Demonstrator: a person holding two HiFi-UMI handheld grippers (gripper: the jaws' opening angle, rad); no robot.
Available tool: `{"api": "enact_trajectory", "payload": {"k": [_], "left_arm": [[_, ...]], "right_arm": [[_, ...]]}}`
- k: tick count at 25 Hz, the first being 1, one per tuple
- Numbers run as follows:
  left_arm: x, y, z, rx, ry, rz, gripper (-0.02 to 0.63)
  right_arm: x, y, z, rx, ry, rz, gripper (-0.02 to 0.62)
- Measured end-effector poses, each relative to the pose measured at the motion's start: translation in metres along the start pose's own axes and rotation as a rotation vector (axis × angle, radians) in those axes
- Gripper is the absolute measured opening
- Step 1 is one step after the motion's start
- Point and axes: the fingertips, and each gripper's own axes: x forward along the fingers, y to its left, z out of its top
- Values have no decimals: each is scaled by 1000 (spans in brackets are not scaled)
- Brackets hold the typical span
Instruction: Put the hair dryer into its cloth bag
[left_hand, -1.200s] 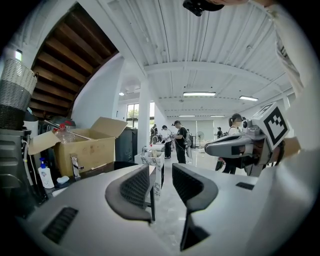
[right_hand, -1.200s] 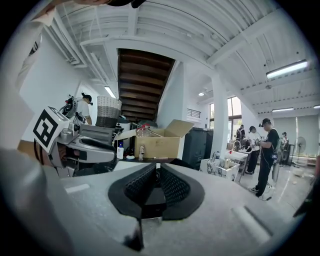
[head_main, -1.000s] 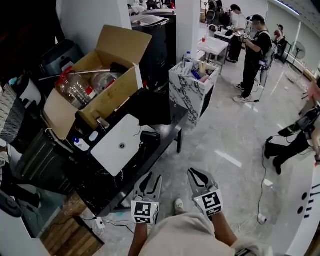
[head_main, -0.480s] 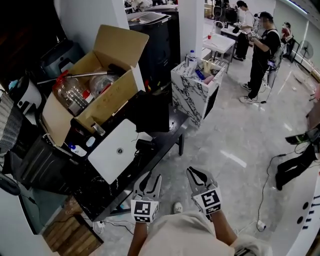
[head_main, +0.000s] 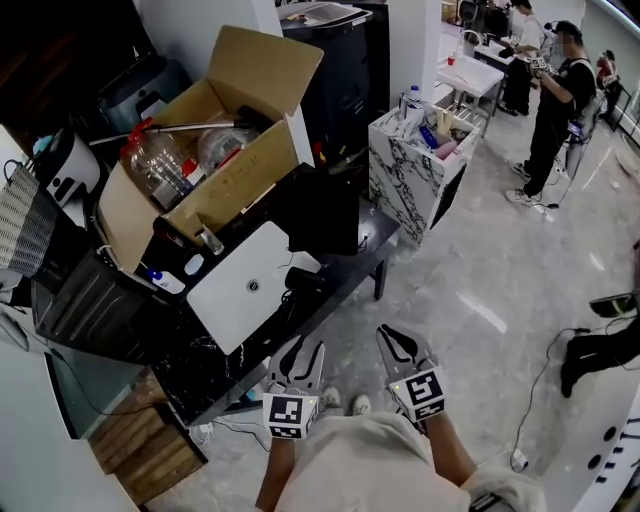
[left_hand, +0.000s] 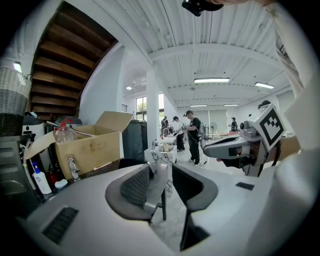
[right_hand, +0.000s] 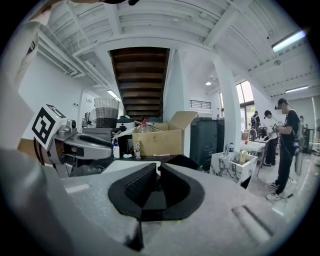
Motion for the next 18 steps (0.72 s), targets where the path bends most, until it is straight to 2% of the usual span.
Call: {"api": "enact_trajectory", "payload": {"k": [6, 18], "left_arm": [[7, 20, -2, -6, 3, 35, 143], [51, 62, -7, -2, 11, -11, 144]], "right_arm": [[22, 3, 3, -15, 0, 35, 15], [66, -10, -1, -22, 45, -23, 16]]}}
